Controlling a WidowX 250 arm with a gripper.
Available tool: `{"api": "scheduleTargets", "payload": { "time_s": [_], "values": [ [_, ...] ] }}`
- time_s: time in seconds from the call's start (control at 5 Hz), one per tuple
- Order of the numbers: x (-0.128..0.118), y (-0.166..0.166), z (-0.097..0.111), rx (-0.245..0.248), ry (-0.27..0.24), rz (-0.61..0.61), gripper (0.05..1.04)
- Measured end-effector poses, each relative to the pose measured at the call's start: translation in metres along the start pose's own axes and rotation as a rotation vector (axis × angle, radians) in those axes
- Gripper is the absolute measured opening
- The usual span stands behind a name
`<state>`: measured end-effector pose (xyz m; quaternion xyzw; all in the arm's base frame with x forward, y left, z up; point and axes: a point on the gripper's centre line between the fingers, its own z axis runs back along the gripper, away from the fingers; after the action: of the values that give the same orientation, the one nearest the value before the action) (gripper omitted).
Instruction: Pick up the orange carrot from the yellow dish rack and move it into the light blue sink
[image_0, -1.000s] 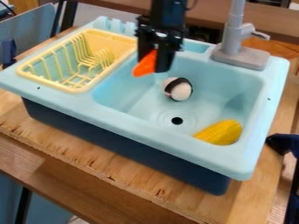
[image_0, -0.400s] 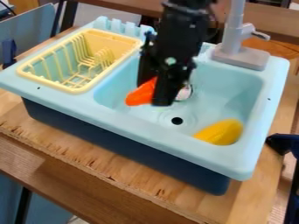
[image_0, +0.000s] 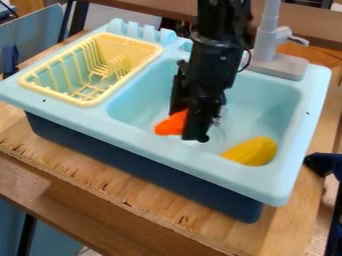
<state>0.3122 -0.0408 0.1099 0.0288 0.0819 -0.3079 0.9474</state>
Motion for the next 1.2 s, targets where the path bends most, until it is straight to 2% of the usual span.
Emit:
{"api": "scheduleTargets", "payload": {
  "time_s": [0.2, 0.4, 0.6, 0.8, 1.0, 1.2],
  "values": [
    [0.009, 0.017, 0.019, 0.033, -0.055, 0.041, 0.587],
    [0.023, 0.017, 0.022, 0.029, -0.076, 0.022, 0.587],
    [0.027, 0.003, 0.017, -0.004, -0.084, -0.010, 0.587],
    [0.033, -0.016, -0.006, -0.055, -0.057, -0.016, 0.587],
    [0.038, -0.020, -0.009, -0.071, -0.069, -0.027, 0.587],
    [0.037, -0.012, -0.021, -0.092, -0.043, 0.016, 0.587]
  ]
}}
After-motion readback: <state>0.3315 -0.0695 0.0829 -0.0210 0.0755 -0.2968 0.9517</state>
